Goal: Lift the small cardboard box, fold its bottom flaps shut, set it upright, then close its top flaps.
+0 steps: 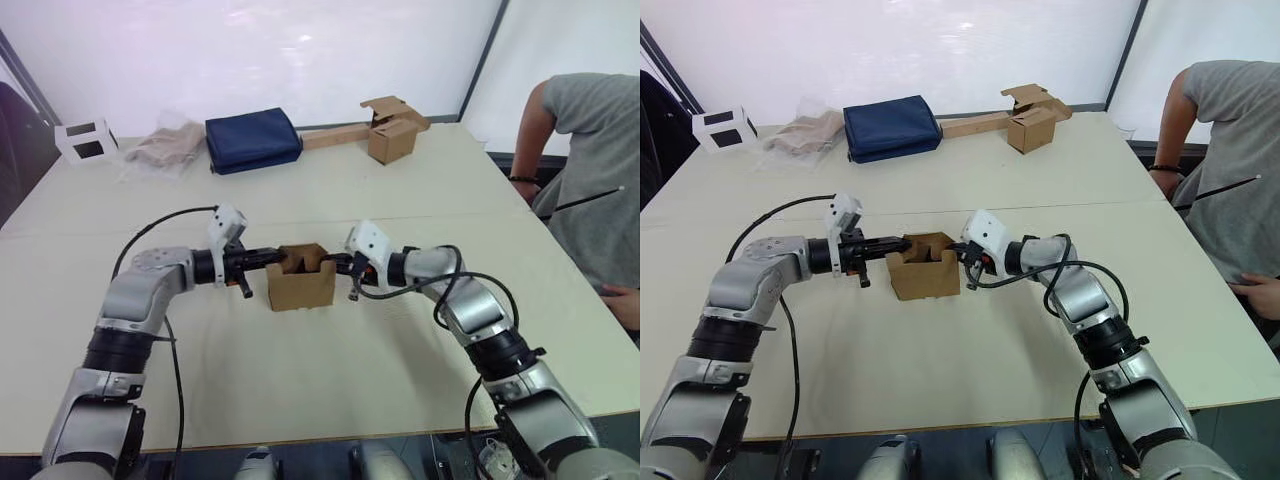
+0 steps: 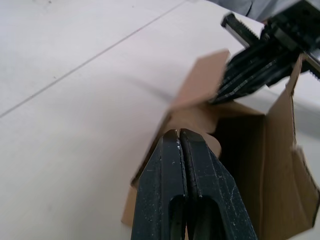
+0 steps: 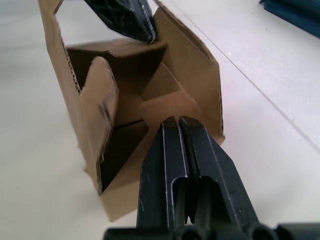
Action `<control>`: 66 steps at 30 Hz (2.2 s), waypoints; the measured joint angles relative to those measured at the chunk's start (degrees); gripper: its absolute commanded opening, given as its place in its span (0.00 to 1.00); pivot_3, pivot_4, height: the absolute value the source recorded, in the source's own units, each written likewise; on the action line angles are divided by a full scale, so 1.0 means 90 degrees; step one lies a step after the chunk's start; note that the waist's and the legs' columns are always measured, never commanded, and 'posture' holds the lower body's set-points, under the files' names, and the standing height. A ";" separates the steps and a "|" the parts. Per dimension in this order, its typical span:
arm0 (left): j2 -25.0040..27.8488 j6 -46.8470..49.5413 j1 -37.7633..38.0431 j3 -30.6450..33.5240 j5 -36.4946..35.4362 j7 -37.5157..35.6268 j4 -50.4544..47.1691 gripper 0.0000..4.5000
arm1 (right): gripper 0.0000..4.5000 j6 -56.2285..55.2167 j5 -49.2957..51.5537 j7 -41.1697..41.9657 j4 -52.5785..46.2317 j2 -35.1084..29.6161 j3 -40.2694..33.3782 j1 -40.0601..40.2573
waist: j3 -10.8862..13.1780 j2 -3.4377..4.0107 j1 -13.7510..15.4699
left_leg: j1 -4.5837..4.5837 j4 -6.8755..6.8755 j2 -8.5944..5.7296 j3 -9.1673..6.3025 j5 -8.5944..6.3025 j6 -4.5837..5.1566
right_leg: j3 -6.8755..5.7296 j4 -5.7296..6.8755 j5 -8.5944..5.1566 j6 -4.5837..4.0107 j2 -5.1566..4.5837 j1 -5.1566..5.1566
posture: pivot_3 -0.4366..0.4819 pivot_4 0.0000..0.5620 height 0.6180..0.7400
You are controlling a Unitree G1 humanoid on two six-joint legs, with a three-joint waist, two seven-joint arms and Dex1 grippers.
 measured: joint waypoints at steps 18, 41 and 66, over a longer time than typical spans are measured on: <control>0.0499 0.0469 -0.0353 0.0367 -0.0503 -0.0102 -0.0557 0.01 | 0.00 0.1701 0.1345 -0.0179 -0.1575 0.0037 -0.1301 0.0056 | 0.0004 -0.0001 0.0014 | -0.0021 0.0001 -0.0002 -0.0001 0.0001 -0.0002 | -0.0002 0.0001 0.0000 0.0000 -0.0004 -0.0018 | 0.48 0.27 1.00; -0.0449 -0.2084 -0.1955 -0.0520 0.1139 -0.1080 0.3796 0.01 | 0.00 0.1969 0.1520 -0.0314 -0.1958 0.0105 -0.0198 0.0611 | 0.0004 -0.0001 0.0002 | -0.0021 0.0000 -0.0004 -0.0001 0.0001 -0.0002 | -0.0003 -0.0002 0.0000 0.0000 -0.0002 -0.0020 | 0.48 0.27 1.00; -0.0281 -0.1014 -0.1603 0.0382 0.0398 -0.1304 0.2351 0.01 | 0.00 0.1390 0.0827 -0.0436 -0.1000 0.0481 -0.0067 0.0437 | 0.0004 -0.0001 -0.0005 | -0.0021 0.0001 -0.0004 -0.0004 0.0003 -0.0004 | -0.0003 0.0005 0.0000 0.0000 -0.0004 -0.0020 | 0.48 0.27 1.00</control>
